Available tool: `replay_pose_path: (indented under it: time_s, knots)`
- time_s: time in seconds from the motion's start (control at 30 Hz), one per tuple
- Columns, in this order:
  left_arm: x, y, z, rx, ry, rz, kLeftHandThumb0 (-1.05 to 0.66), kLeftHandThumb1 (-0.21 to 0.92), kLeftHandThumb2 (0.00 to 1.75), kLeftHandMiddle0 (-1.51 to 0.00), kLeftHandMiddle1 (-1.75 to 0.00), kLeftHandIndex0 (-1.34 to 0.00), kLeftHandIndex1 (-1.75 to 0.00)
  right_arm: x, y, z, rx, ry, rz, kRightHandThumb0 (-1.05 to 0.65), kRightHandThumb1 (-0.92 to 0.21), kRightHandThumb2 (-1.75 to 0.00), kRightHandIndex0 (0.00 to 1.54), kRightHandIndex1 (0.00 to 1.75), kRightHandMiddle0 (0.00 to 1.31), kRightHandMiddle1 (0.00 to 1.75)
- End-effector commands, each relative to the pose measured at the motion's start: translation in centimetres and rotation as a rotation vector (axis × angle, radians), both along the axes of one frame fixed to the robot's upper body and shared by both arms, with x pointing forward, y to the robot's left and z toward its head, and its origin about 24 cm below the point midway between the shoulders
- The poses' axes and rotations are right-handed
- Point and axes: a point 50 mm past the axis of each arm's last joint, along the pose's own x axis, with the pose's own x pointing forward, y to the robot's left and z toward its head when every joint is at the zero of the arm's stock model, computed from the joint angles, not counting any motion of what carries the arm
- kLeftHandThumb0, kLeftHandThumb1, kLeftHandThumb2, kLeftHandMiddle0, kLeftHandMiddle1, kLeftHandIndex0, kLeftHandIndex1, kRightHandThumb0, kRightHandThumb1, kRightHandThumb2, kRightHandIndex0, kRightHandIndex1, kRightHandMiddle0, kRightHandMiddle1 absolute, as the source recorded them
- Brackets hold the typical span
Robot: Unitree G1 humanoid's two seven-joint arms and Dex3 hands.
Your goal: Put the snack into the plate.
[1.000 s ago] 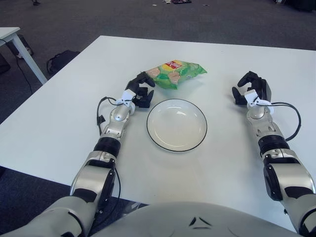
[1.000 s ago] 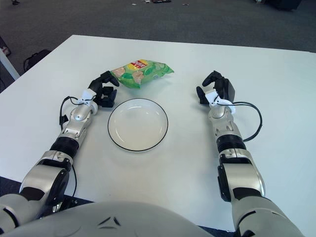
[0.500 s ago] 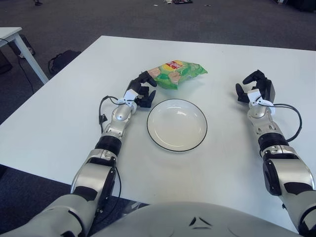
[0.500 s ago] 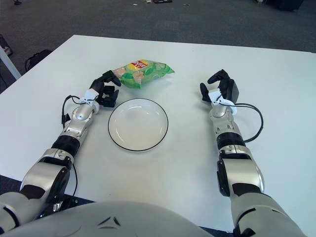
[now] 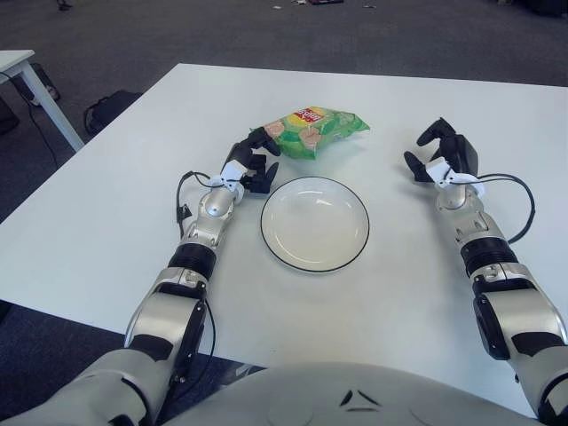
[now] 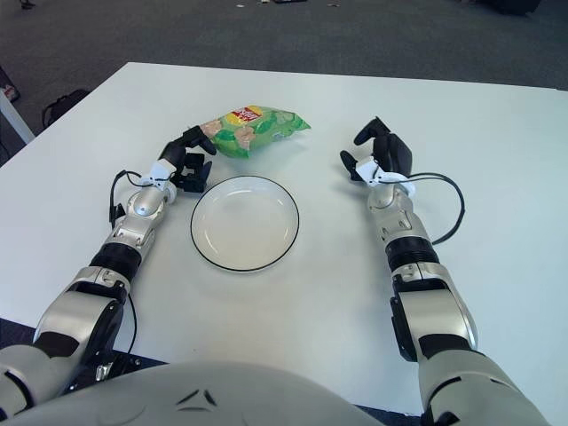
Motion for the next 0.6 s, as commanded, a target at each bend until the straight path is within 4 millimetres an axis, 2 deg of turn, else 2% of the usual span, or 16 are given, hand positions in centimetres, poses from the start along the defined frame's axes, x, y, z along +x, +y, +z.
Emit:
replay_pose_path:
  time_s: [0.0, 0.07, 0.17, 0.33, 0.47, 0.57]
  knots:
    - [-3.4, -0.1, -5.8, 0.004, 0.201, 0.015, -0.46, 0.37, 1.25, -1.21, -1.75, -0.57, -1.75, 0.9, 1.8, 2.7, -0.082, -0.059, 0.108, -0.01, -0.63, -0.83, 0.50, 1.44, 0.28, 1.75]
    - [-3.4, -0.1, -5.7, 0.004, 0.201, 0.014, -0.46, 0.37, 1.24, -1.21, -1.75, -0.57, -1.75, 1.0, 2.3, 3.3, -0.116, -0.071, 0.146, -0.01, -0.71, -0.73, 0.45, 1.45, 0.24, 1.75]
    - [-3.5, -0.2, -5.7, -0.002, 0.202, 0.011, -0.46, 0.37, 1.24, -1.21, -1.75, -0.57, -1.75, 1.1, 2.8, 3.9, -0.159, -0.077, 0.184, -0.25, -0.76, -0.72, 0.26, 1.53, 0.26, 1.75]
    - [-3.4, -0.3, -5.7, -0.013, 0.200, 0.009, -0.46, 0.38, 1.24, -1.20, -1.75, -0.56, -1.75, 1.5, 3.9, 4.9, -0.249, -0.084, 0.248, -0.34, -0.86, -0.59, 0.15, 1.45, 0.22, 1.75]
    - [-3.4, -0.4, -5.7, -0.013, 0.198, 0.009, -0.46, 0.38, 1.24, -1.21, -1.75, -0.56, -1.75, 1.9, 4.6, 5.5, -0.302, -0.090, 0.283, -0.58, -0.69, -0.76, 0.13, 1.38, 0.05, 1.53]
    - [-3.4, -0.6, -5.7, -0.016, 0.200, 0.003, -0.46, 0.38, 1.24, -1.21, -1.75, -0.56, -1.75, 2.6, 5.8, 6.4, -0.369, -0.095, 0.350, -0.67, -0.69, -0.76, 0.11, 1.34, 0.01, 1.39]
